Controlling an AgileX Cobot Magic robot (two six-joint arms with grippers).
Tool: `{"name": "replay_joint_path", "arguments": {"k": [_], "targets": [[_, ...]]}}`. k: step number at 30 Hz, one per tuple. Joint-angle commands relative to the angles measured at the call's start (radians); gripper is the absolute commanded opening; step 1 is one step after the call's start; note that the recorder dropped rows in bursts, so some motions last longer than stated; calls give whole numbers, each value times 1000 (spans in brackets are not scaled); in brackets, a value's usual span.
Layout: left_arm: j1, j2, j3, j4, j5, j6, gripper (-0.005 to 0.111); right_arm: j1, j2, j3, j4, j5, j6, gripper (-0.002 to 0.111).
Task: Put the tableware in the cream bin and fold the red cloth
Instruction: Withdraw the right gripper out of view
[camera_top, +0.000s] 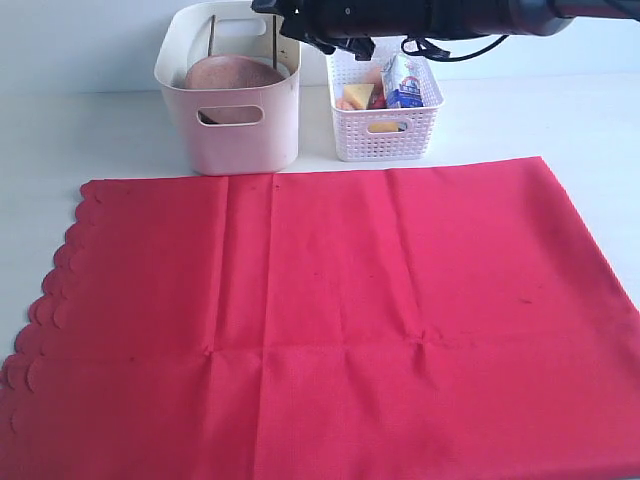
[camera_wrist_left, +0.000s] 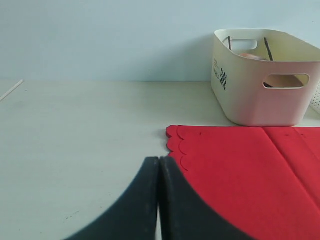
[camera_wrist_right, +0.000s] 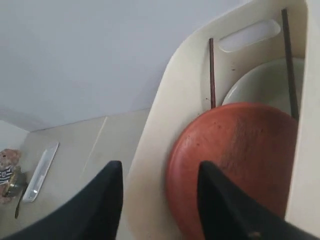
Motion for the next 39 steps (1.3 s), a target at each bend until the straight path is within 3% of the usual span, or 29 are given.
{"name": "replay_joint_path", "arguments": {"k": [1, 9, 20, 30, 39], "targets": [[-5, -6, -3, 1, -6, -2, 3, -3, -54, -10, -77, 8, -5, 35], [-5, -6, -3, 1, -6, -2, 3, -3, -164, 32, -413, -33, 185, 0], [-5, -6, -3, 1, -6, -2, 3, -3, -450, 304, -546, -141, 199, 0], [-5, -6, -3, 1, -6, -2, 3, -3, -939, 705, -607, -334, 191, 0], [-5, -6, -3, 1, -6, -2, 3, -3, -1187, 1026, -607, -475, 179, 0]]}}
